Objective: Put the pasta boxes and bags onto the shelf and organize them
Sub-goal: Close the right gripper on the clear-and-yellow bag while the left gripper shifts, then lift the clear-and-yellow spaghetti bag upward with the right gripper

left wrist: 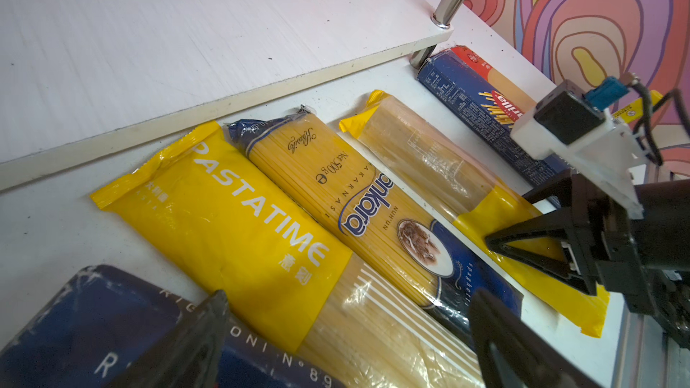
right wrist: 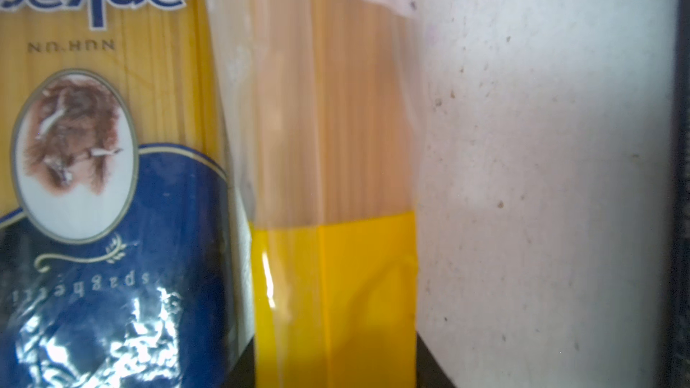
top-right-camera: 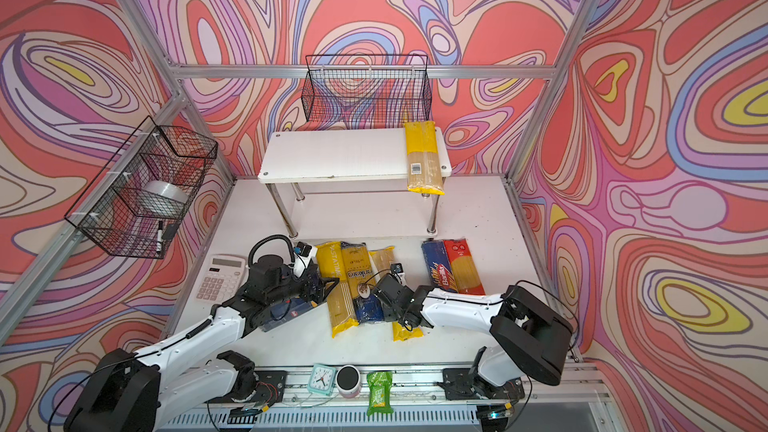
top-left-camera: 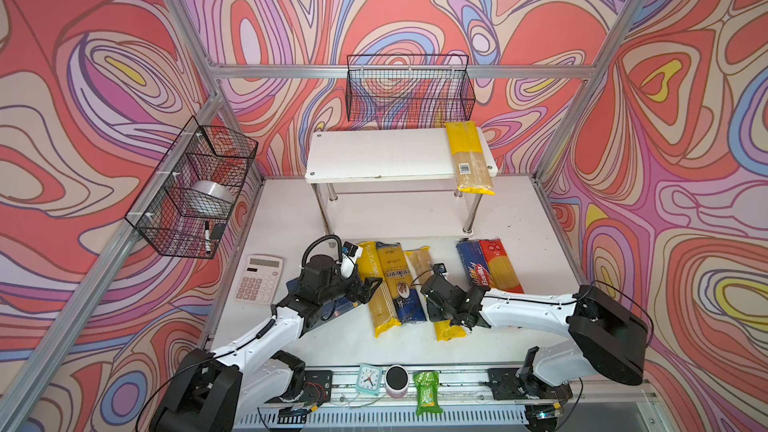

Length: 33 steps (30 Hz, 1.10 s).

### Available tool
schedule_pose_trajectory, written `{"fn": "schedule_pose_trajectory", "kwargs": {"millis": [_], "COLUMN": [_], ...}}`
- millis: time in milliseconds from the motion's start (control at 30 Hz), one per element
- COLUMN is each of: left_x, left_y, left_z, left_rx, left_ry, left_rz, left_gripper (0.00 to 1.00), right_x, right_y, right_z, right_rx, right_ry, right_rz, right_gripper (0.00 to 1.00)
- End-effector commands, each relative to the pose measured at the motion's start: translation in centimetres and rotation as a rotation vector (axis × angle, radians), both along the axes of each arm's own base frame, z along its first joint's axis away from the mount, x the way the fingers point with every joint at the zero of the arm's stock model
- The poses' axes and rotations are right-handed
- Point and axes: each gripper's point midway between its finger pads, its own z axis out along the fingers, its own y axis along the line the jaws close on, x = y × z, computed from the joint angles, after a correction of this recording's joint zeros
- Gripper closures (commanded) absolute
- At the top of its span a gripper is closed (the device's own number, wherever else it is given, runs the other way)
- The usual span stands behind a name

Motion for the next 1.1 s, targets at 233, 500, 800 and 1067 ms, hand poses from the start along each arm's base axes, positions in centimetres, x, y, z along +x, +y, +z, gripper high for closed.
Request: {"fn": "schedule_pose_trajectory", "kwargs": {"millis": [233,500,800,1067], "left_x": [0.3,0.2,0.2,0.2], "left_y": [-0.2,0.0,0.0,-0.1], "left_z": [0.8,0.8,0.9,0.9], "left_rx": [0.004,0.007,0.007,0.007], "left_ry": [-0.022,-0.026,-0.029,-0.029], "left_rz": [-0.004,0.0,0.0,-0.002], "left_gripper": [0.0,0.0,0.0,0.0], "right_x": [-1.0,-0.6,-0.2,-0.4], "right_y": [0.5,1.3,2.2,2.9], "right_z": [3.8,7.6,13.0,15.5], "right_rx": [0.018,0.071,0.192,0.253], "right_ry": [-0.016,-0.086,-0.201,-0.24], "right_rz": [0.032,0.07,0.113,0.157], "right_gripper": [0.81,0.95,1.0,1.0]}}
